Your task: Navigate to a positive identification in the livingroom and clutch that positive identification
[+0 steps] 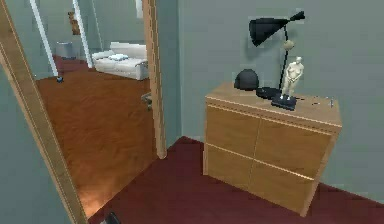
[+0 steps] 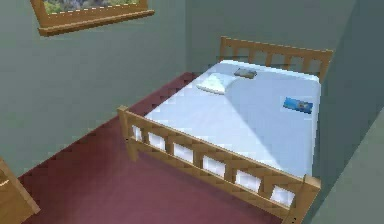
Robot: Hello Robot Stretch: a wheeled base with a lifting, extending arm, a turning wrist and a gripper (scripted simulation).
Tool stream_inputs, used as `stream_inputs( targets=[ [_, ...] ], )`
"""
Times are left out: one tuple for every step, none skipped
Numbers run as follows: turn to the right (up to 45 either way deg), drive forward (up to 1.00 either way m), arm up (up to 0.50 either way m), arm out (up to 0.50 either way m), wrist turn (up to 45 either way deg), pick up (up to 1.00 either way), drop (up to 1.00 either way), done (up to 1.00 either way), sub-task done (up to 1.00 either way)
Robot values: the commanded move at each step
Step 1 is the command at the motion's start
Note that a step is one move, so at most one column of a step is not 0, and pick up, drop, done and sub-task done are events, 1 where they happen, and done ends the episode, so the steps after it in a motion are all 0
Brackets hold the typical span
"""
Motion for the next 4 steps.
stream_inputs(
  targets=[
    [-21.0, 0.0, 0.0, 0.0, 0.0, 0.0, 0.0, 0.0, 0.0],
    [0.0, 1.0, 0.0, 0.0, 0.0, 0.0, 0.0, 0.0, 0.0],
    [0.0, 0.25, 0.0, 0.0, 0.0, 0.0, 0.0, 0.0, 0.0],
    [9.0, 0.0, 0.0, 0.0, 0.0, 0.0, 0.0, 0.0, 0.0]
  ],
)
